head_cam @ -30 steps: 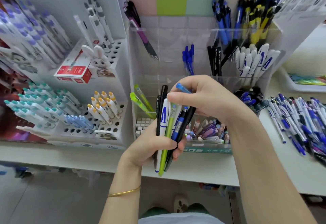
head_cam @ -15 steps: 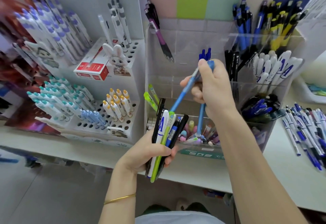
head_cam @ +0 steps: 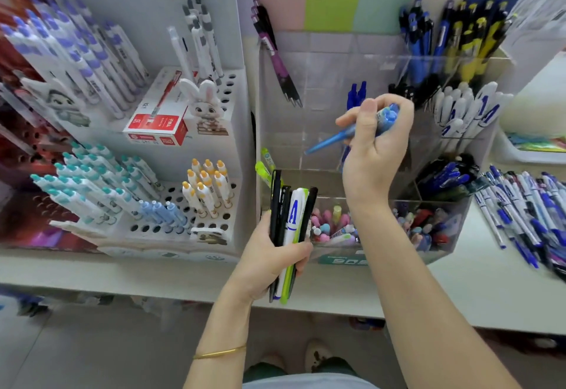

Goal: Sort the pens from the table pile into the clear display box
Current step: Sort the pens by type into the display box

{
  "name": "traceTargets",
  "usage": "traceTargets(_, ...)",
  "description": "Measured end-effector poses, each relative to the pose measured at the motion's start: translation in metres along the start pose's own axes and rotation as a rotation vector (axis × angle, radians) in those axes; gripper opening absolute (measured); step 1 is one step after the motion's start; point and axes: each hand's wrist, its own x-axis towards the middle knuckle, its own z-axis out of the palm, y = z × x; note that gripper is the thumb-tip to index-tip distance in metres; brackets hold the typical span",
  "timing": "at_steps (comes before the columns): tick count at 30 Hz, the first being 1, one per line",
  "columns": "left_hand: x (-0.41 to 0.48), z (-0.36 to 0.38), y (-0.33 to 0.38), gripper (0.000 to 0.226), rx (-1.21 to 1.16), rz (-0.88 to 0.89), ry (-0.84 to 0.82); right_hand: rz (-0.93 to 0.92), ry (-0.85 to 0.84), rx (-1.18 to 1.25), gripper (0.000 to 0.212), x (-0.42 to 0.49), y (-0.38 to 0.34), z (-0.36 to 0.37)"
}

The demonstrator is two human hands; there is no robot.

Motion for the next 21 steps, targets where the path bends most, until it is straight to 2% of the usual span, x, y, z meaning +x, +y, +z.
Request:
traceTargets(5, 0.0, 0.003, -0.002, 0.042, -0.019, 0.058, 0.072, 0.039, -0.041, -0.018, 0.009, -0.011, 0.015, -0.005)
traceTargets(9, -0.003, 0.001, 0.0, 0.048, 0.005, 0.108, 0.108, 0.095, 0.039, -0.013, 0.009, -0.021, 0.023, -0.011)
traceTargets(13, -0.006, 0.001, 0.004, 0.045, 0.034, 0.162, 0.131, 0.161, 0.097, -0.024, 0.012, -0.028, 0.026, -0.012)
traceTargets(16, -0.007, 0.004, 0.009, 0.047, 0.033, 0.186, 0.145, 0.141, 0.079, -0.126, 0.009, -0.033, 0.03, -0.01)
traceTargets(19, -0.006, 0.005, 0.011, 0.05, 0.034, 0.216, 0.159, 0.065, -0.035, -0.437, 0.014, -0.035, 0.037, -0.01)
traceTargets(21, -0.006, 0.006, 0.013, 0.051, 0.018, 0.229, 0.169, 0.09, -0.129, -0.606, 0.014, -0.035, 0.038, -0.012)
